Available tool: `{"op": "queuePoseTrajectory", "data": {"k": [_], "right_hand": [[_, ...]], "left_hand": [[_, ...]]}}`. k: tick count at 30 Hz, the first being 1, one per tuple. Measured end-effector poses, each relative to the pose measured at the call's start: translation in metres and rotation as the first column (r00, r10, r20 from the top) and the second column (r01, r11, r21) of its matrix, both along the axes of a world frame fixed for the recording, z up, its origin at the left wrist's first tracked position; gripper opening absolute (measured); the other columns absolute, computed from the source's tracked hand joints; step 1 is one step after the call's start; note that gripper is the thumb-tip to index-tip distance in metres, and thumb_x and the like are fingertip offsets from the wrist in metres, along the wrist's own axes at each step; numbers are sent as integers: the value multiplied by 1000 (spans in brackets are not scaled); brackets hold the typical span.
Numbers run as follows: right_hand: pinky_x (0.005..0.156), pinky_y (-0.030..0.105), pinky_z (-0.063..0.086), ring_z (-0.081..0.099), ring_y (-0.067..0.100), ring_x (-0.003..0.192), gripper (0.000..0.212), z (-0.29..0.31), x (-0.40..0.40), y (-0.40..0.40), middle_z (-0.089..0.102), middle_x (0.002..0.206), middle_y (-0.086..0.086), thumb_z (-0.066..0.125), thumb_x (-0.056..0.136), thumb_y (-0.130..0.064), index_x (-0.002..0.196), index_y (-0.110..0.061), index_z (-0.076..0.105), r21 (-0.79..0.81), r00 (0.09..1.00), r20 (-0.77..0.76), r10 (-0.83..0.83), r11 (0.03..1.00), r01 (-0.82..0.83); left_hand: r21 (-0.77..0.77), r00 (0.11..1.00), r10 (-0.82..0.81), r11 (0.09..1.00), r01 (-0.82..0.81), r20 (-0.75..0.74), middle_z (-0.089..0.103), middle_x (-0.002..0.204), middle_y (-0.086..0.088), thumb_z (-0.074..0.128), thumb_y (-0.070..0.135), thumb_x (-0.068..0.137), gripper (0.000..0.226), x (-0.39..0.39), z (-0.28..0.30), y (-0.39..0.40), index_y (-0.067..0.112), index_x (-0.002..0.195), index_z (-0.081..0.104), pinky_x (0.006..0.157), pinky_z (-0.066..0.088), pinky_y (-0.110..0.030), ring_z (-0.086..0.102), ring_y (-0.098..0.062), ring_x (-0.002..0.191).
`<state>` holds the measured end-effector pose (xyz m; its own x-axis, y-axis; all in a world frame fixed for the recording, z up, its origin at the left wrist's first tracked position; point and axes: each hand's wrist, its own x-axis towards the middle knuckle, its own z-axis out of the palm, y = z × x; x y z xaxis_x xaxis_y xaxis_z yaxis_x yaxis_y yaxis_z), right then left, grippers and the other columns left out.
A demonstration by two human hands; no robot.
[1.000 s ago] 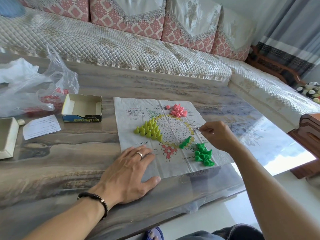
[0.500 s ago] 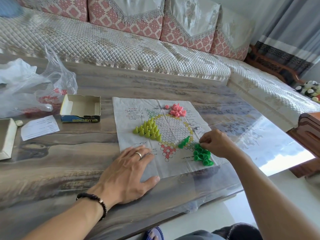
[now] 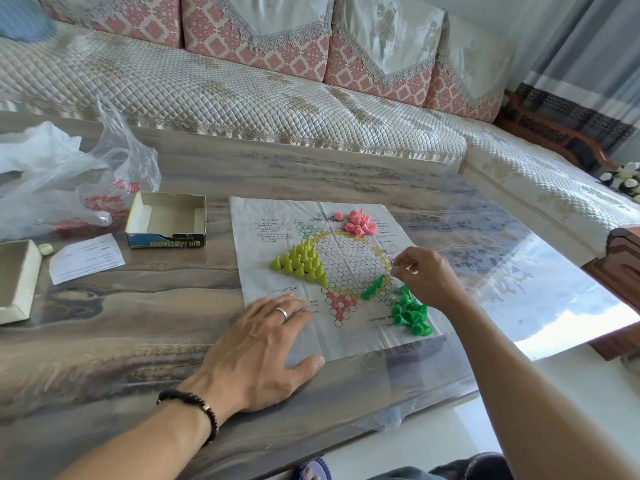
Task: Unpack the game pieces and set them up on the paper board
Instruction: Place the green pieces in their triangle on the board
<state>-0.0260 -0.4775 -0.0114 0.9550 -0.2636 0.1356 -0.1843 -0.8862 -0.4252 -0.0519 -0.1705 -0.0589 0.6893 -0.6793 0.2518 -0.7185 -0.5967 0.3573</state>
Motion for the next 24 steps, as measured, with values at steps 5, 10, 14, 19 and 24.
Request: {"op": "queuePoseTrajectory", "data": {"k": [5,10,14,19,24], "right_hand": [[80,38,57,65,13,78,11,-5,4,0,68,82,-4,70,81,-12,84,-22,70,34,999,-28,-19,999,19],[76,41,59,68,12,77,25,-8,4,0,70,82,-9,70,80,-16,72,-39,64,20,996,-88,-6,1000,8],[76,39,59,67,7,78,21,-7,4,2,69,82,-12,72,80,-18,76,-38,65,23,997,-74,19,1000,-17],[80,38,58,66,10,82,19,-8,4,0,67,88,-10,71,82,-19,100,-23,68,31,998,-56,14,999,-12],[72,23,50,64,11,79,15,1,-5,-14,69,90,0,65,87,-14,100,-10,71,31,995,50,-85,996,84]], "left_hand": [[6,1000,1,1000,-1,2,32,150,10,31,69,85,72,0,-1,0,26,143,37,118,9,-27,18,-6,141],[5,1000,1,1000,-1,5,31,151,11,31,69,85,72,0,0,0,26,143,37,118,6,-25,16,-5,142],[7,1000,-3,1000,3,4,30,151,11,29,70,85,73,0,-1,0,27,144,35,118,8,-27,15,-5,142],[-18,1000,-8,1000,8,5,34,149,9,32,69,85,72,0,-1,0,25,142,39,117,9,-25,21,-7,141],[-22,1000,-6,1000,6,5,37,148,8,33,69,85,72,0,-1,-1,25,141,42,116,11,-26,24,-9,141]]}}
